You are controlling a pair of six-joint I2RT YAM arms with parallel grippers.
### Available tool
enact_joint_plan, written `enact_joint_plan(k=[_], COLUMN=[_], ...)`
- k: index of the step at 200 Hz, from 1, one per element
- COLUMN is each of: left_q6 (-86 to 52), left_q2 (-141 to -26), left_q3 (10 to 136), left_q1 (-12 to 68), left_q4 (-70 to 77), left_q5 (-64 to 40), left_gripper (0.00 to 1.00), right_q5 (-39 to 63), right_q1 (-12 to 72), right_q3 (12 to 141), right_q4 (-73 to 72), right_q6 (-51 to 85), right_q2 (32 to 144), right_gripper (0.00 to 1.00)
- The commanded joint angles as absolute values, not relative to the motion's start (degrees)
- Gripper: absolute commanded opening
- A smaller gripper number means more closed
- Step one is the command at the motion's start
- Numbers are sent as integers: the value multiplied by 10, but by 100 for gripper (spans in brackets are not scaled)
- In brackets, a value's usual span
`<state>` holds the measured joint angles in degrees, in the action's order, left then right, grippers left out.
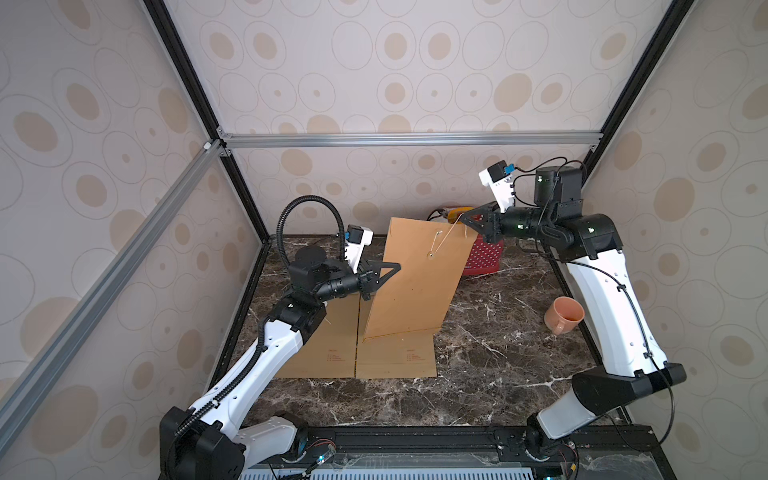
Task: Close the mouth of the file bag
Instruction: Close the file bag.
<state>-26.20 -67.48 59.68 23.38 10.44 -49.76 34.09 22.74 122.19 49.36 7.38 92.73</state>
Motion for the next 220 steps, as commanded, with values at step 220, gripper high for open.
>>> enact_joint_plan(k=[220], left_q6=[-270], left_q2=[-675], left_q3=[622], left_q1=[247], left_q4=[111], left_q5=[-511], left_gripper=[0], right_q5=[226], right_q1=[443], right_q3=[1200], right_q4=[509], right_q6=[55], right_q2=[944], right_gripper=[0])
